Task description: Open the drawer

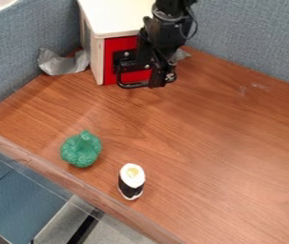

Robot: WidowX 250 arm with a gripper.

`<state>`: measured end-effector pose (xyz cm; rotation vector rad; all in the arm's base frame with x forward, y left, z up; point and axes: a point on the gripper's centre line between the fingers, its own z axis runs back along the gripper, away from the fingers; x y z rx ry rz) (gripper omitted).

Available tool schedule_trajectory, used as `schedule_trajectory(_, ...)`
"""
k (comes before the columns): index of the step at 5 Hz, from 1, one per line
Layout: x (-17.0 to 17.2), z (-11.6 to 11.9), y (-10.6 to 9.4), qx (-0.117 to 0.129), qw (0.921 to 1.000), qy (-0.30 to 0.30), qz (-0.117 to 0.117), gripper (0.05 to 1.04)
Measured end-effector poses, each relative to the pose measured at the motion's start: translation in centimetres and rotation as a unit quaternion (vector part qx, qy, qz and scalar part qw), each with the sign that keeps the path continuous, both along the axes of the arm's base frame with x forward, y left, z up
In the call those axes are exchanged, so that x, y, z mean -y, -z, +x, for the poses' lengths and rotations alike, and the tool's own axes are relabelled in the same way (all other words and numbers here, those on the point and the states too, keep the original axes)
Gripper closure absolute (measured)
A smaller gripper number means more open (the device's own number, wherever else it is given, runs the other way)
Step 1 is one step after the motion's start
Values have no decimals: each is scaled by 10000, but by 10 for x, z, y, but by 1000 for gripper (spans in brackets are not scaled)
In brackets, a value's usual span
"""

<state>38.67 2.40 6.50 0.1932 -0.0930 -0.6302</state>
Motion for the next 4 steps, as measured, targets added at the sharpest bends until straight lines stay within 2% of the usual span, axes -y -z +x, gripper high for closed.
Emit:
schedule_trajectory(1,-6,7,10,-109,9999,-87,35,84)
schedule_trajectory(2,-7,9,17,-202,9997,-99,33,140)
schedule_trajectory(3,-4,10,20,-231,9997,-126,21,386)
schedule_trajectory(4,1,8,28,-310,9995,-75,44,691)
